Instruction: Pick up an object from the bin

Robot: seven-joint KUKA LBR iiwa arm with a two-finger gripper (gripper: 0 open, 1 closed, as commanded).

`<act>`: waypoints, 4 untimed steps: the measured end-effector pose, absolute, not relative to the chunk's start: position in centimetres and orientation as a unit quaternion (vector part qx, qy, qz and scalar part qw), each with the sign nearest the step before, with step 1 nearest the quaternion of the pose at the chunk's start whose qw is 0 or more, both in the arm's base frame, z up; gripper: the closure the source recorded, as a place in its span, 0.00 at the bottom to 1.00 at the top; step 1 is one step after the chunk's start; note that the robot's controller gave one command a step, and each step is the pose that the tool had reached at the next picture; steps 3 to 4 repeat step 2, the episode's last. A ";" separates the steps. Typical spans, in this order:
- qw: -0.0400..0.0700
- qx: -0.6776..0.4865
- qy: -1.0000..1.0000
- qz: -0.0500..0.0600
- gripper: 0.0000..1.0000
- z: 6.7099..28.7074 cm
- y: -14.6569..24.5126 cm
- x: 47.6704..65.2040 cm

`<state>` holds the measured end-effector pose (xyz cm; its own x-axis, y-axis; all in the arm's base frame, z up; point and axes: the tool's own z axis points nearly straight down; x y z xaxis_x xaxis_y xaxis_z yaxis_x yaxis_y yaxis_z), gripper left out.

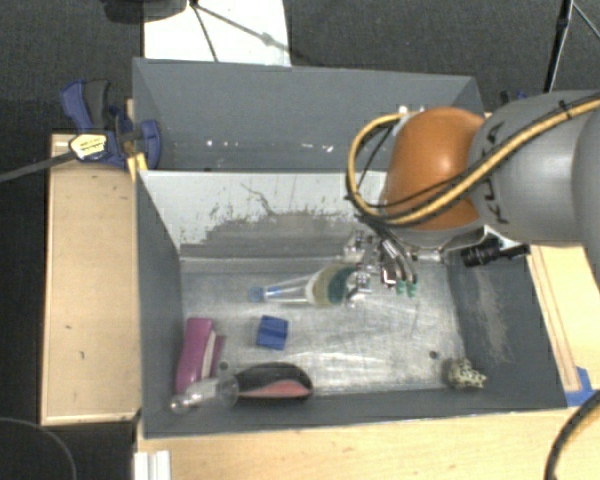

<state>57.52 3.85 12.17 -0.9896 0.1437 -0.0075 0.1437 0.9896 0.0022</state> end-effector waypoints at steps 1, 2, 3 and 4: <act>0.004 0.073 0.997 0.001 1.00 16.4 3.8 57.7; 0.003 0.073 0.997 0.001 1.00 17.9 3.8 57.8; 0.003 0.073 0.997 0.001 1.00 17.9 3.8 57.8; 0.003 0.073 0.997 0.001 1.00 17.9 3.8 57.8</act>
Offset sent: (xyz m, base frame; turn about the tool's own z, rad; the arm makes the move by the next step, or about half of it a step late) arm -0.0001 0.0000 0.0393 0.0000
